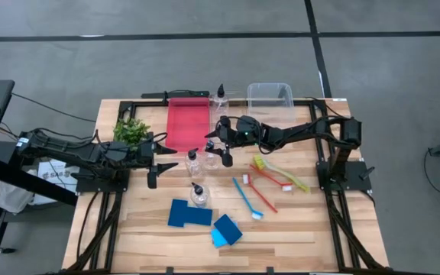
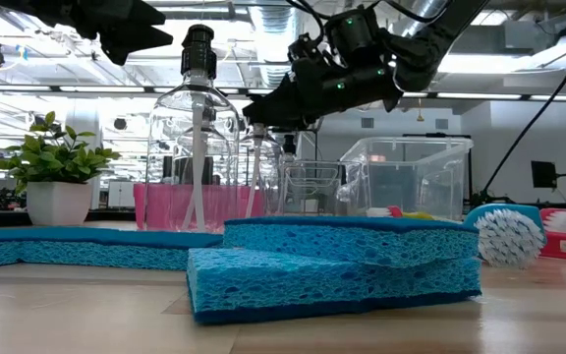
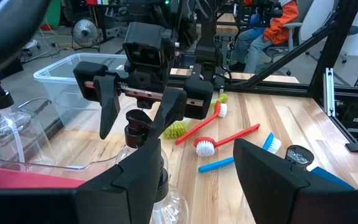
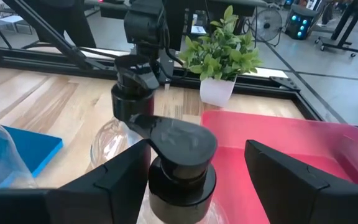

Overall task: Pick & Place Kitchen Sink Supplies
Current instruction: Put the soap dispenser into the left transparent bin

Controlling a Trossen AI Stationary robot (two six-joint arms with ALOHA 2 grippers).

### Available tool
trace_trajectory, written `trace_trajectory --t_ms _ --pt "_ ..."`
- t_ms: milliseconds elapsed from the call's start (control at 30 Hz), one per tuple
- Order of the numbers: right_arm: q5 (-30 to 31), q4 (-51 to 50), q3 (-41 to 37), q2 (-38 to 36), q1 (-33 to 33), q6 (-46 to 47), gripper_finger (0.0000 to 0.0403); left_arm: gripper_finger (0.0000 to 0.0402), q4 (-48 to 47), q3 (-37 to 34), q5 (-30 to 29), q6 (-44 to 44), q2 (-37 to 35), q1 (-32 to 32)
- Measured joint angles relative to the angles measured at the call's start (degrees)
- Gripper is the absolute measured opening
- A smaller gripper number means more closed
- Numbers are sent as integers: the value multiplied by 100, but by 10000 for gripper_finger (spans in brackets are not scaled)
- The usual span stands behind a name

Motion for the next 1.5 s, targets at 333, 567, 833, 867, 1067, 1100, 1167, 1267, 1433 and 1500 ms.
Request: trace_trajectory --t_ms 333,567,833,867,1067,1100,1167,1267,1433,1500 --pt "4 -7 0 0 0 104 220 205 1 0 -1 0 0 1" --pt "-13 -28 -2 0 32 156 150 205 -1 0 0 0 0 0" --pt "4 -37 -2 0 126 214 142 205 -1 0 -1 0 0 -1" --pt "5 -42 -4 0 141 245 150 205 -1 0 0 0 0 1" --pt "4 -46 -6 0 153 463 175 205 -2 0 -1 0 0 1" --pt "5 -48 -4 0 151 491 172 205 -3 -1 0 0 0 1" --pt "5 -58 -4 0 151 499 161 205 -4 -2 0 0 0 0" --pt "4 -88 -7 0 151 506 139 205 -6 -2 -1 0 0 0" --pt "7 -292 -9 -123 151 514 126 205 -30 -2 0 0 0 1" --pt "8 -463 -9 -232 153 534 131 205 -29 -2 -1 0 0 0"
